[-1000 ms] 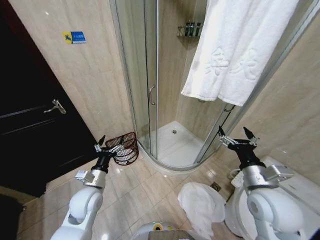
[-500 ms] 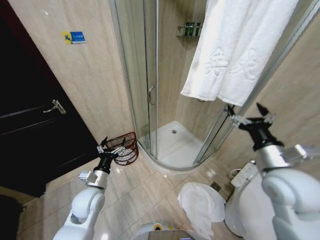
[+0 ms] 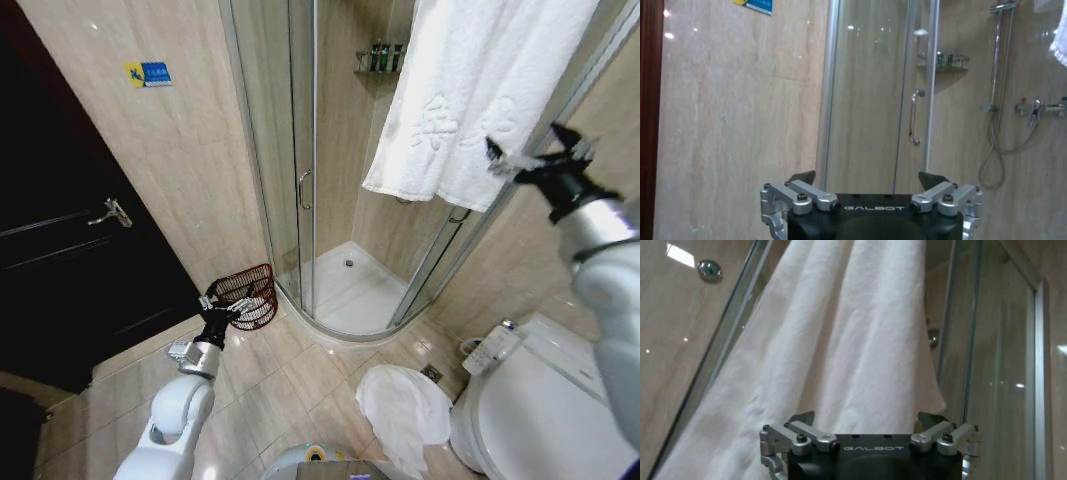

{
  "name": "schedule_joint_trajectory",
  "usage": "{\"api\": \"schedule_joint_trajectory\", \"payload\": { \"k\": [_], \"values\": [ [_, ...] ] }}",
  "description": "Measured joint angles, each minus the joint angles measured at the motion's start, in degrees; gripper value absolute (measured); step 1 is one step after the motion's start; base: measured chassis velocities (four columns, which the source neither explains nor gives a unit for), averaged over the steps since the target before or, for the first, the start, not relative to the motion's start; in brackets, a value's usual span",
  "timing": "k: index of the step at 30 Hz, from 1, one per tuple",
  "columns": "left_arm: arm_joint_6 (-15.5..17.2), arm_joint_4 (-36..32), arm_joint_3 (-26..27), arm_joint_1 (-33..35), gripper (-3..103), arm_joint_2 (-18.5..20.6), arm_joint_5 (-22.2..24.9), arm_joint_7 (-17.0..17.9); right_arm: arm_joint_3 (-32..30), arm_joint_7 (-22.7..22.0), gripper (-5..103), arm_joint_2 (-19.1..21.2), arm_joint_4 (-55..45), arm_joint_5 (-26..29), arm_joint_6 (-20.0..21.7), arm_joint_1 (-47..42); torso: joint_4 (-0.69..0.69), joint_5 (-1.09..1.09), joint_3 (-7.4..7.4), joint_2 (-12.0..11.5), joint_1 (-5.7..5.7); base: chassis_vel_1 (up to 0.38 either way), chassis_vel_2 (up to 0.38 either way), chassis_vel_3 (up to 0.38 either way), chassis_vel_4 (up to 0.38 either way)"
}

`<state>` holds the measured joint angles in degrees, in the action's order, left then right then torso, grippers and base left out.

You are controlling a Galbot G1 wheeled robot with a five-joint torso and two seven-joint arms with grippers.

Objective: Discard the used towel into the hamper.

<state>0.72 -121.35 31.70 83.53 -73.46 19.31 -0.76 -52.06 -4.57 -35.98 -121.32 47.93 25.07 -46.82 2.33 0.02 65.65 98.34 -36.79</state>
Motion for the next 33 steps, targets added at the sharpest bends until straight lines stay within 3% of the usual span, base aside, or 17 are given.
{"api": "schedule_joint_trajectory", "payload": {
  "k": [1, 3, 6, 9, 13, 14, 17, 18, 22, 23, 25, 28, 30, 33],
  "values": [
    [0.1, 0.0, 0.0, 0.0, 100, 0.0, -0.2, 0.0, 1.0, 1.8, 100, 2.3, 2.7, 2.0, 0.0, 3.8, 0.01, 0.00, -0.01, 0.0, 0.01, 0.000, 0.000, 0.000, 0.000],
    [0.1, 0.0, 0.0, 0.0, 100, -0.1, -0.2, 0.0, 1.3, 2.4, 100, 3.1, 3.4, 2.7, 0.0, 4.8, 0.00, -0.03, -0.02, 0.0, 0.01, 0.000, 0.000, 0.000, 0.000],
    [0.6, 0.0, -0.2, -0.5, 100, -0.3, -0.6, 0.1, 5.2, 6.1, 100, 9.4, 8.9, 8.8, -0.8, 12.1, -0.01, -0.02, -0.05, -0.1, 0.05, 0.000, 0.000, 0.000, 0.000],
    [0.7, 0.0, -0.3, -0.8, 100, -0.5, -0.7, 0.1, 7.0, 6.6, 100, 11.2, 10.7, 10.8, -1.0, 14.1, -0.01, -0.06, -0.06, -0.1, 0.06, 0.000, 0.000, 0.000, 0.000],
    [1.0, 0.0, -0.8, -1.4, 100, -1.0, -1.1, 0.1, 14.2, 10.7, 100, 16.3, 17.6, 19.2, -2.1, 22.4, -0.02, -0.03, -0.09, -0.1, 0.07, 0.000, 0.000, 0.000, 0.000],
    [1.0, 0.0, -0.8, -1.4, 100, -1.0, -1.1, 0.1, 14.2, 10.7, 100, 16.3, 17.6, 19.2, -2.1, 22.4, -0.02, -0.03, -0.09, -0.1, 0.07, 0.000, 0.000, 0.000, 0.000],
    [1.0, 0.1, -0.7, -1.4, 100, -1.2, -1.1, 0.1, 22.5, 13.4, 100, 17.4, 22.8, 23.6, -1.3, 33.7, -0.02, -0.02, -0.11, -0.2, 0.09, 0.000, 0.000, 0.000, 0.000],
    [1.0, 0.1, -0.7, -1.4, 100, -1.2, -1.1, 0.1, 22.5, 13.4, 100, 17.4, 22.8, 23.6, -1.3, 33.7, -0.02, -0.02, -0.11, -0.2, 0.09, 0.000, 0.000, 0.000, 0.000],
    [0.2, 0.3, 0.1, -0.9, 100, -1.2, -1.0, 0.1, 37.8, 14.9, 100, 15.3, 27.8, 27.1, 0.7, 51.5, -0.02, 0.00, -0.12, -0.2, 0.11, 0.000, 0.000, 0.000, 0.000],
    [0.2, 0.3, 0.1, -0.9, 100, -1.2, -1.0, 0.1, 37.8, 14.9, 100, 15.3, 27.8, 27.1, 0.7, 51.5, -0.02, 0.00, -0.12, -0.2, 0.11, 0.000, 0.000, 0.000, 0.000],
    [-0.4, 0.6, 0.6, -0.6, 100, -1.2, -0.8, 0.1, 46.4, 14.3, 100, 11.7, 30.5, 27.3, 1.8, 61.9, 0.00, -0.04, -0.12, -0.2, 0.11, 0.000, 0.000, 0.000, 0.000],
    [-0.8, 0.7, 0.9, -0.3, 100, -1.2, -0.4, 0.0, 51.1, 13.4, 100, 8.8, 33.1, 26.7, 2.4, 68.4, 0.01, -0.03, -0.12, -0.2, 0.11, 0.000, 0.000, 0.000, 0.000],
    [-1.5, 0.8, 1.3, 0.2, 100, -1.1, 0.5, 0.0, 58.3, 10.8, 100, 3.7, 38.0, 23.3, 3.4, 78.1, 0.03, -0.07, -0.12, -0.2, 0.11, 0.000, 0.000, 0.000, 0.000],
    [-2.1, 1.1, 1.6, 0.5, 100, -1.1, 1.0, -0.1, 61.0, 8.5, 100, 1.1, 40.6, 20.5, 4.1, 82.8, 0.03, -0.08, -0.13, -0.2, 0.11, 0.000, 0.000, 0.000, 0.000]
  ]
}}
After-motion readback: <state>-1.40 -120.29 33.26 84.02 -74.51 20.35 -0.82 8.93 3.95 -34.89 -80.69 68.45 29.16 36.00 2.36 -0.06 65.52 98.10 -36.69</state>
